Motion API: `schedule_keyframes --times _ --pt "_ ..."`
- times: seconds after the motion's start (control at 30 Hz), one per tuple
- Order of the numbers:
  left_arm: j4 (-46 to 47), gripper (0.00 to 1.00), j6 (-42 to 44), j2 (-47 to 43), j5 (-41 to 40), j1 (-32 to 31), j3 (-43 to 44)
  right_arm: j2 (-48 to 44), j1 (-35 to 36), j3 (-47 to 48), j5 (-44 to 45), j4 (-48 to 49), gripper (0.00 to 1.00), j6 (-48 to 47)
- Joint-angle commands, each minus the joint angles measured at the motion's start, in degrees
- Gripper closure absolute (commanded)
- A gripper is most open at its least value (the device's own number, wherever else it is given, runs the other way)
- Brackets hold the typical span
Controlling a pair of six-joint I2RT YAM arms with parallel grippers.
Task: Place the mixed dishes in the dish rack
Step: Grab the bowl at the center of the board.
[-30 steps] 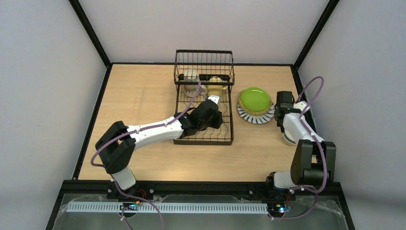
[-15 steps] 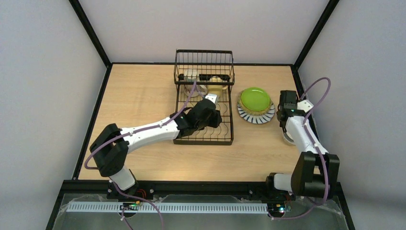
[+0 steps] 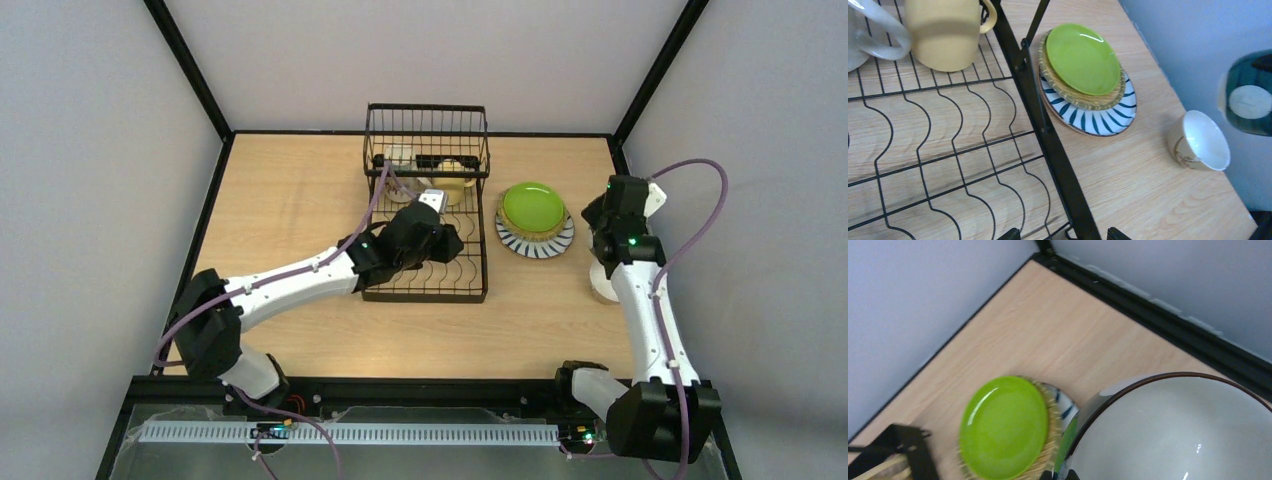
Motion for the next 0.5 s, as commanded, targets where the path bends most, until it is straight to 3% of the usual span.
schedule_keyframes --times 0.0,0.2,0.47 --pt "-1.92 0.01 -1.93 -3.20 2.80 0.10 -0.54 -1.39 -0.04 3.09 -11.91 3.51 1.00 -1.57" --pt "-2.83 0.01 -2.27 -5.73 3.93 -0.78 -0.69 3.62 4.54 7.03 -20.89 4.49 1.00 -7.31" --pt "-9.98 0.01 -2.18 -10.43 -1.86 -0.52 0.18 11.60 18.36 17.64 -30.07 -1.82 1.00 -24.59"
